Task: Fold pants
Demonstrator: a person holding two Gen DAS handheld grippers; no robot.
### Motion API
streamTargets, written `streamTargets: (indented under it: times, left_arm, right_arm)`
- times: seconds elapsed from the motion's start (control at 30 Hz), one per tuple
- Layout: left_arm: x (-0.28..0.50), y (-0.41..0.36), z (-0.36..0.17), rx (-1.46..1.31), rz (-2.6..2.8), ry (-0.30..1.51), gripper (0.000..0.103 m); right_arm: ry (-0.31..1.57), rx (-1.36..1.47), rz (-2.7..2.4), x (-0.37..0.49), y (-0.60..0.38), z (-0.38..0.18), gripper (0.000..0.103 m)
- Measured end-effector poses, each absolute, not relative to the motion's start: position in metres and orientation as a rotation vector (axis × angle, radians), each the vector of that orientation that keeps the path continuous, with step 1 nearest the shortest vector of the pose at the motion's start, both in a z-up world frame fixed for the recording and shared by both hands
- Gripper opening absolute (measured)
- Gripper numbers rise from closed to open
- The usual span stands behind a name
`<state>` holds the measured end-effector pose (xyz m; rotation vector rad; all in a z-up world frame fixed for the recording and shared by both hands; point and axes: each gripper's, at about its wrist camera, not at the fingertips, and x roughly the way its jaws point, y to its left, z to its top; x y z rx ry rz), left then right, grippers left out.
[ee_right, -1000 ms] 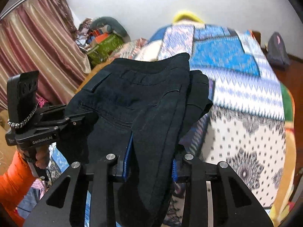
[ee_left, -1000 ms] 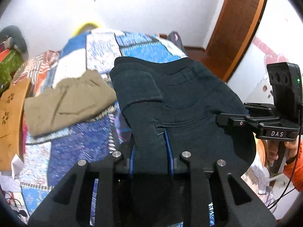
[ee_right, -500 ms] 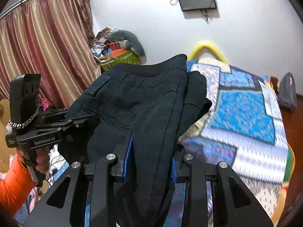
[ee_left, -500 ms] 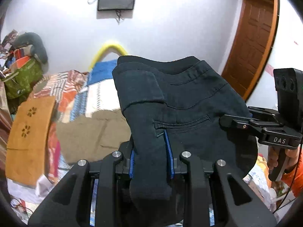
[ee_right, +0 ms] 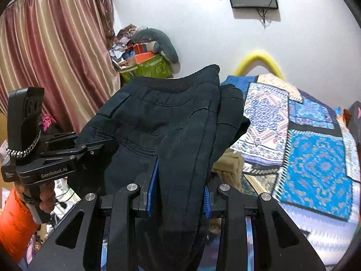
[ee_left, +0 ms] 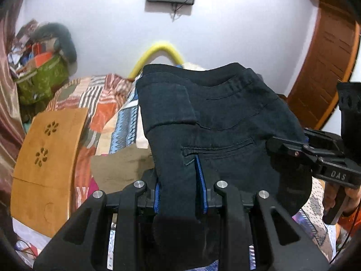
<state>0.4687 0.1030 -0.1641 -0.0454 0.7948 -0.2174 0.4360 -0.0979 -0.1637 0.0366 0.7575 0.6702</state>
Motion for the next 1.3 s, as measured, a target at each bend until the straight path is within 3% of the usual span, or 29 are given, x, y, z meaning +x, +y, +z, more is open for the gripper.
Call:
streamTargets:
  times: [0.33, 0.4, 0.47, 0.63, 0.93, 1.3]
  left_arm:
    - [0.547, 0.134, -0.276, -0.100, -0.171, 0.982, 0.028]
    - [0.560, 0.137, -0.305, -0.085, -0.143, 1.034, 0.040]
    - [0.564, 0.145, -0.321, -0.121, -0.148, 1.026, 0.048]
    - [0.565, 0.162, -0.324, -0.243, -0.160, 1.049, 0.059]
    - [0.519, 0.156, -0.265, -0.163, -0.053, 0.988, 0.058]
    - [0.399, 0.136, -0.120, -0.074, -0.016, 0.783, 0.058]
  right_arm:
    - [0.903, 0.086, 0.576, 0.503, -0.070, -0.251, 0.030]
    - [0.953, 0.031, 0.521, 0.512, -0.066, -0.277, 0.034]
    - [0.980, 0.006, 0.484, 0.517, -0.066, -0.290, 0.045]
    - [1.001, 0.049, 0.504, 0.511, -0.078, -0.286, 0.049]
    - [0.905, -0.025, 0.491, 0.461, -0.110, -0.223, 0.049]
    - [0.691, 0.038, 0.529, 0.357, -0.120, -0.091, 0.049]
